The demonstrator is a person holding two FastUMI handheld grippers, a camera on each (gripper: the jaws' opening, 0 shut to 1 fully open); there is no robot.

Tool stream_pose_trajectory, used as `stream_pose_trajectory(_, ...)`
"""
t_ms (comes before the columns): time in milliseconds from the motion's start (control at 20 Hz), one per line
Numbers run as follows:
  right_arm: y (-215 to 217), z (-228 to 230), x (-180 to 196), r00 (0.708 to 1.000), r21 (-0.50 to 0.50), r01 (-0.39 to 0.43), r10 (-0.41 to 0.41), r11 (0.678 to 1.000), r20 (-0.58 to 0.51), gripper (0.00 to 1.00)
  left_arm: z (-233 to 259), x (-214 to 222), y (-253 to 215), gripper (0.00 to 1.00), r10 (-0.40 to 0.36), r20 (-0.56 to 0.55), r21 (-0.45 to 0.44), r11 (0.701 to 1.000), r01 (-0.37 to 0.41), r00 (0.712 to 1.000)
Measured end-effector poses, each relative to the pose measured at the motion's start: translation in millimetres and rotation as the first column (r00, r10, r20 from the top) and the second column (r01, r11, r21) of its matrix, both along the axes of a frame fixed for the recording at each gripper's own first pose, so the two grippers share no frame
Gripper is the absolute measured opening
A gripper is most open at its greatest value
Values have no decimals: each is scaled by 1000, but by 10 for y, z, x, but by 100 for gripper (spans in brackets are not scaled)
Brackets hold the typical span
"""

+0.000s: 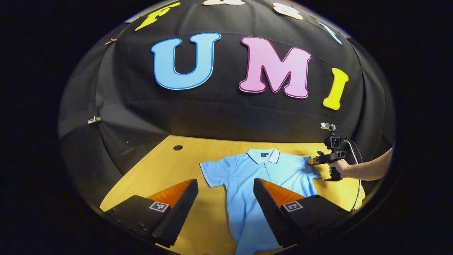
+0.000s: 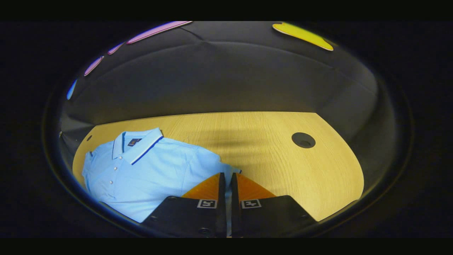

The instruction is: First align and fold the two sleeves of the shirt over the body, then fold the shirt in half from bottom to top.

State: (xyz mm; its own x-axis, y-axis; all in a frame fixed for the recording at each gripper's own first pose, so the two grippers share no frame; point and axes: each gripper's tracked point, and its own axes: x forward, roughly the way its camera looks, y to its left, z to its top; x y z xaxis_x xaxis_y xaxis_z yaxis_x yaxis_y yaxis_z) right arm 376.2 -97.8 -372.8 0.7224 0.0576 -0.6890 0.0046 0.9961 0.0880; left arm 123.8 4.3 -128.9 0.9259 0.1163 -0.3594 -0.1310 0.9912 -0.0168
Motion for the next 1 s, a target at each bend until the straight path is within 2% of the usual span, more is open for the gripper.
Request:
stream_pose_trajectory(100, 26, 18, -31, 1000, 8, 3, -2, 1000, -10, 5, -6, -16, 51, 100, 13, 2, -5, 1000, -13, 1000)
stream_pose_trajectory(150, 23, 74, -53, 1000, -10, 3, -3, 1000, -5, 8, 6, -32, 83, 100, 20, 3, -6, 1000, -20, 1000)
stream_pose_trajectory(350, 303, 585, 55, 994, -56, -12, 18, 998, 104, 8, 4, -97, 198, 100, 48, 12, -15, 999, -48, 999)
stream_pose_trajectory(650, 1262, 947, -7, 983, -56, -99, 106, 994, 147, 8, -48, -183, 339, 100, 92, 15, -53, 994, -91, 996)
stream_pose_trajectory(750, 1669, 936, -96, 977, -59, -152, 159, 987, 141, 2, -87, -190, 370, 100, 100, 17, -67, 993, -99, 995)
stream_pose_trajectory(800, 1888, 923, -148, 973, -54, -184, 190, 981, 135, 8, -116, -194, 398, 100, 108, 13, -74, 992, -106, 994)
stream_pose_trajectory(850, 2120, 897, -206, 964, -44, -226, 230, 973, 133, 8, -132, -200, 431, 100, 117, 11, -81, 990, -116, 993)
stream_pose_trajectory(900, 2323, 852, -275, 954, -41, -268, 271, 963, 126, 3, -142, -210, 452, 100, 122, 16, -89, 989, -120, 992)
stream_pose_trajectory(950, 2499, 785, -356, 945, -37, -305, 307, 952, 115, 13, -141, -200, 479, 100, 124, 25, -95, 988, -121, 992)
stream_pose_trajectory(1000, 2658, 727, -434, 935, -28, -337, 338, 941, 108, 27, -164, -187, 523, 100, 127, 28, -99, 987, -123, 992)
